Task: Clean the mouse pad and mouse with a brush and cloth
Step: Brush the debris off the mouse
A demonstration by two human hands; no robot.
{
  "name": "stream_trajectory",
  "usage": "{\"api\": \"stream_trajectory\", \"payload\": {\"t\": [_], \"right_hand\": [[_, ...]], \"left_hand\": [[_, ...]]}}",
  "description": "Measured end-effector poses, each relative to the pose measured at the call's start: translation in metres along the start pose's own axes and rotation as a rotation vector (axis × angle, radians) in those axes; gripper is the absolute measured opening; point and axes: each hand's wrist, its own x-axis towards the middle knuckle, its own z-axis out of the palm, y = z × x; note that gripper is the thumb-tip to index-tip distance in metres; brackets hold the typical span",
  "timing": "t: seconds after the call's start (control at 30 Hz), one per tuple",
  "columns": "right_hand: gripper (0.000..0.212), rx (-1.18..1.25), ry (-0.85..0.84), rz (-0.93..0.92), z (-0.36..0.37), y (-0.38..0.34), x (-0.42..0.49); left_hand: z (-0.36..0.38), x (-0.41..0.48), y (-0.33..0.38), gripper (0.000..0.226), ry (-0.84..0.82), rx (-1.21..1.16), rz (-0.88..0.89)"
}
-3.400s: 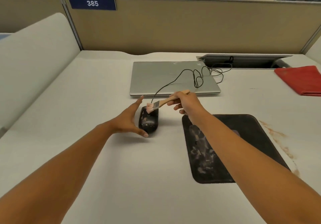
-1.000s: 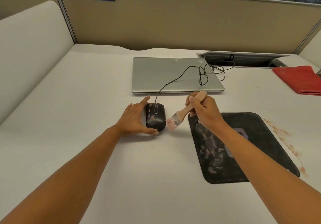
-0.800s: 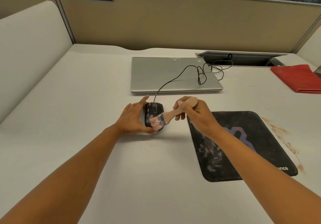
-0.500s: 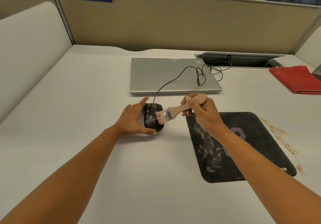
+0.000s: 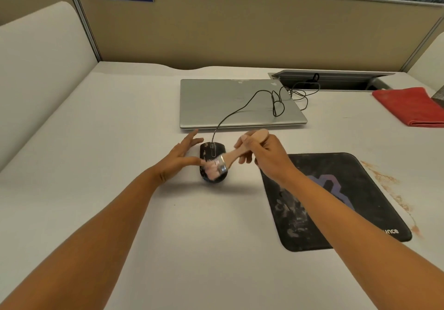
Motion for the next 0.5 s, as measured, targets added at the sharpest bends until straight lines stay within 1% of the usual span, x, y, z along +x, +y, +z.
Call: {"api": "stream_trajectory", "payload": {"t": [0.03,0.1,0.17,0.2,0.27,0.33,0.4,0.5], "right_hand": [[0.032,0.003,0.001,0.028,0.0,0.002,-0.001],[0.032,0.028,0.07,0.04,-0.001,0.004,-0.002],[0.03,0.055,0.12,-0.013,-0.001,0.002,-0.002],[0.03,0.055,0.102,-0.032,-0.001,0.001,-0.002],[0.03,0.041,0.018,-0.022,-0.001,0.004,-0.004],[0.031,0.009,-0.035,0.037,-0.002,0.009,-0.007],[0.031,0.007,-0.008,0.073,-0.005,0.013,-0.009],[0.03,0.126,0.091,0.045,-0.011,0.013,-0.009]], "left_hand": [[0.0,0.0,0.001,0.093,0.001,-0.013,0.0],[0.0,0.001,0.001,0.091,-0.002,-0.031,0.001],[0.0,0.001,0.001,0.091,-0.003,-0.047,0.005],[0.0,0.001,0.0,0.091,-0.001,-0.042,0.008],[0.0,0.001,-0.001,0.099,0.004,0.018,0.014],[0.001,0.001,-0.001,0.109,0.01,0.121,0.022],[0.002,0.0,-0.001,0.113,0.024,0.196,0.038],[0.003,-0.002,0.0,0.118,0.034,0.258,0.064]]}}
